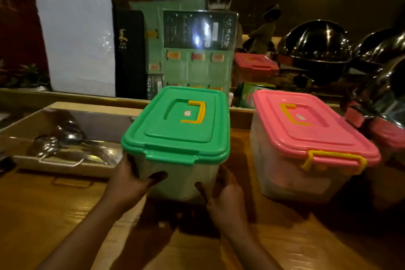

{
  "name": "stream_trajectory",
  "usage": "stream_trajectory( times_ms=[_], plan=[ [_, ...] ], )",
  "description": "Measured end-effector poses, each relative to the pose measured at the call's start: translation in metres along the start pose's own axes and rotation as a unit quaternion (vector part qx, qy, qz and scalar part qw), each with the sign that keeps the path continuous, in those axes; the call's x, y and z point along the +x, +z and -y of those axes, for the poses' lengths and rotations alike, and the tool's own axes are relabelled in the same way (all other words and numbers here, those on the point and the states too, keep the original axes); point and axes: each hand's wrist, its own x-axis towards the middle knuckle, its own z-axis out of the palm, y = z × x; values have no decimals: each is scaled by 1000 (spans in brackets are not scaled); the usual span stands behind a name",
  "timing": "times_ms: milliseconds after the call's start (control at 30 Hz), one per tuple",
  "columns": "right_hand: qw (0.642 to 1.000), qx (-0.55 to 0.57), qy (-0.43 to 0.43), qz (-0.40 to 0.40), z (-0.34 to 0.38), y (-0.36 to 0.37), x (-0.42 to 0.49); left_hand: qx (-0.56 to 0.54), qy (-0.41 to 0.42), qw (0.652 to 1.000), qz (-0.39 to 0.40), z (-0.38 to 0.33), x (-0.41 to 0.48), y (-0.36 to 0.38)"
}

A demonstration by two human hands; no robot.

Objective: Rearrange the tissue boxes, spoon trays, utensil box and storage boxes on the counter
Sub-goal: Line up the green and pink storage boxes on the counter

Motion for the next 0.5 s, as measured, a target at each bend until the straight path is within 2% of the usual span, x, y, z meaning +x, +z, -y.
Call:
stream_trajectory(
  times_ms=[133, 267, 500],
  plan=[
    [999, -25, 3, -35, 0, 0, 1, 16, 34, 999, -13, 2, 11, 13],
    [996, -52, 22, -72, -8, -15, 8, 46, 48, 998, 7, 1, 14, 37],
    [991, -91, 65, -73, -30, -45, 28, 83, 96, 992, -19, -10, 19, 80]
  ],
)
